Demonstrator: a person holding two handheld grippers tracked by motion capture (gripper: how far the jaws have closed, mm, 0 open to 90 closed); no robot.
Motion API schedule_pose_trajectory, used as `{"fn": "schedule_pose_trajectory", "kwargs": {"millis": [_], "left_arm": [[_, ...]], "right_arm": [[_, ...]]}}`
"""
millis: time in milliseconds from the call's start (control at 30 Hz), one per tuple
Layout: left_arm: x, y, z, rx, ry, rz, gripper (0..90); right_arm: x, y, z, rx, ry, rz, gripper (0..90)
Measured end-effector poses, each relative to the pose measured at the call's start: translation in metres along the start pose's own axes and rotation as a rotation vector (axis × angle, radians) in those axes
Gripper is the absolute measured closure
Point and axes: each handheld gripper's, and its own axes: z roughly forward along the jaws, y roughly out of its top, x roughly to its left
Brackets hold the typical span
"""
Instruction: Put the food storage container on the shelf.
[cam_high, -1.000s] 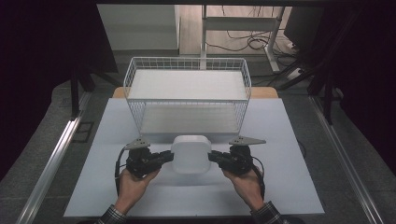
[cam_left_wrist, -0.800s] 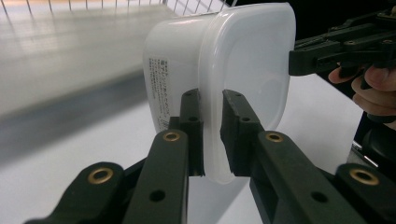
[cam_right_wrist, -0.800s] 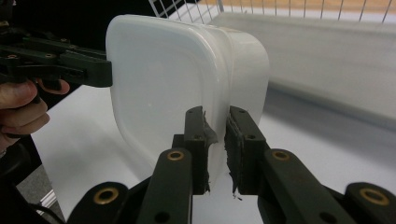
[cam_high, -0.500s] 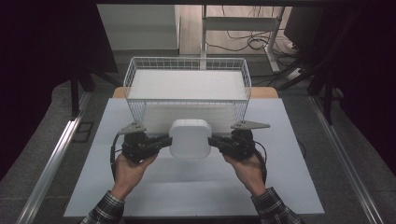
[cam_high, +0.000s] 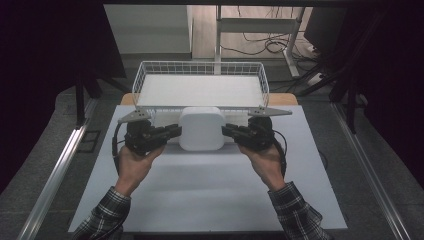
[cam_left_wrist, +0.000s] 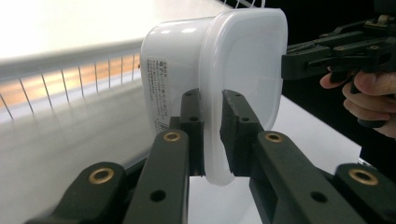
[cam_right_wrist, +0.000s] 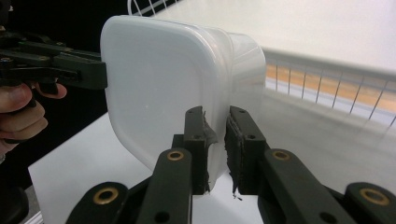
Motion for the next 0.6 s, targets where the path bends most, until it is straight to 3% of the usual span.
{"fn": "schedule_pose_trajectory", "kwargs": {"millis": [333,600], "left_arm": [[0.009,0.046,-0.008,-0.033,0.003,0.03,80.7],[0.022,0.074,-0.004,-0.053,-0.003,0.021,80.7]], "right_arm": [[-0.001,0.045,-0.001,-0.045,-0.01,-0.022,78.5],[-0.006,0.078,0.003,-0.066,-0.035,-0.038,78.3]]}}
